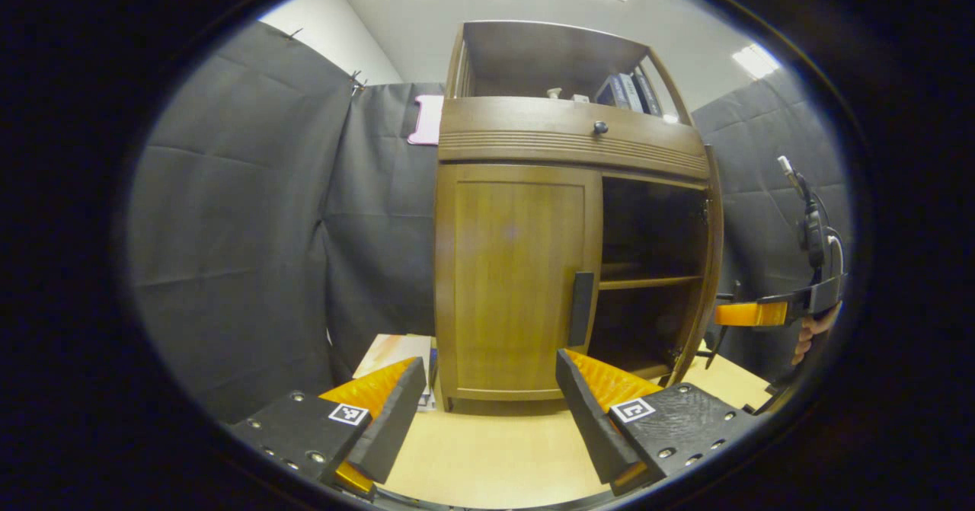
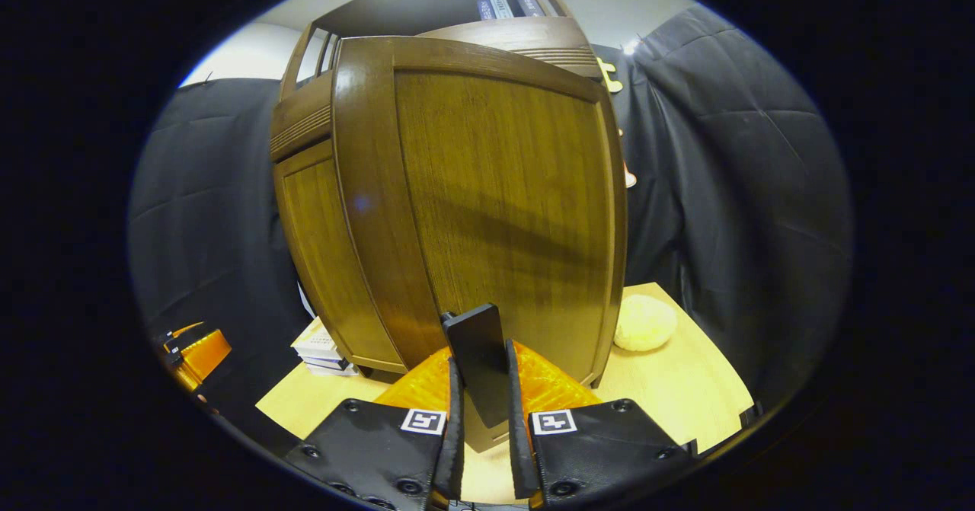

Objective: Open the right door of the double-door shoe cabinet with the right hand, and open the left door with the left hand.

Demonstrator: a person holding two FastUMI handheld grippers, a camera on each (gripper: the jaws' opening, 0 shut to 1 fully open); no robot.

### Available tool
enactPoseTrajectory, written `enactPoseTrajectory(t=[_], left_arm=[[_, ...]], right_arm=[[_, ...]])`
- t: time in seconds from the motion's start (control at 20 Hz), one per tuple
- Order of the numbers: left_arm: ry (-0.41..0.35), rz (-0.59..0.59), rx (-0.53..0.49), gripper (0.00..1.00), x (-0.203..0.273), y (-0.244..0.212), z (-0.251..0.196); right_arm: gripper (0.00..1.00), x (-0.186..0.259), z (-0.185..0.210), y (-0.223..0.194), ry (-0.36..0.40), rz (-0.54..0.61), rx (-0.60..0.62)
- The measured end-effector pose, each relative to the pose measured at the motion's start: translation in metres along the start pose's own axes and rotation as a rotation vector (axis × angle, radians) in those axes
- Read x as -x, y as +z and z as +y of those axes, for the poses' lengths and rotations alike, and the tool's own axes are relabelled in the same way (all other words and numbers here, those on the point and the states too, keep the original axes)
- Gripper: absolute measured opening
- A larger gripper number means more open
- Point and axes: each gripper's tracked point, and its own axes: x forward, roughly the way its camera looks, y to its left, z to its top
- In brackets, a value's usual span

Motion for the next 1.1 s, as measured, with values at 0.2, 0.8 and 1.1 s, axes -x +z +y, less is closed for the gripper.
enactPoseTrajectory(t=[0.2, 0.8, 1.1], left_arm=[[-0.016, 0.031, -0.004, 1.0, 0.005, -0.009, -0.018], [-0.046, 0.041, -0.042, 1.0, 0.01, 0.02, -0.122], [-0.032, 0.052, -0.046, 1.0, 0.016, 0.015, -0.177]], right_arm=[[0.26, 0.014, -0.016, -0.002, 0.008, 0.014, -0.025], [0.25, 0.056, -0.072, -0.019, 0.093, 0.038, 0.033], [0.22, 0.071, -0.122, -0.014, 0.108, 0.018, 0.11]])
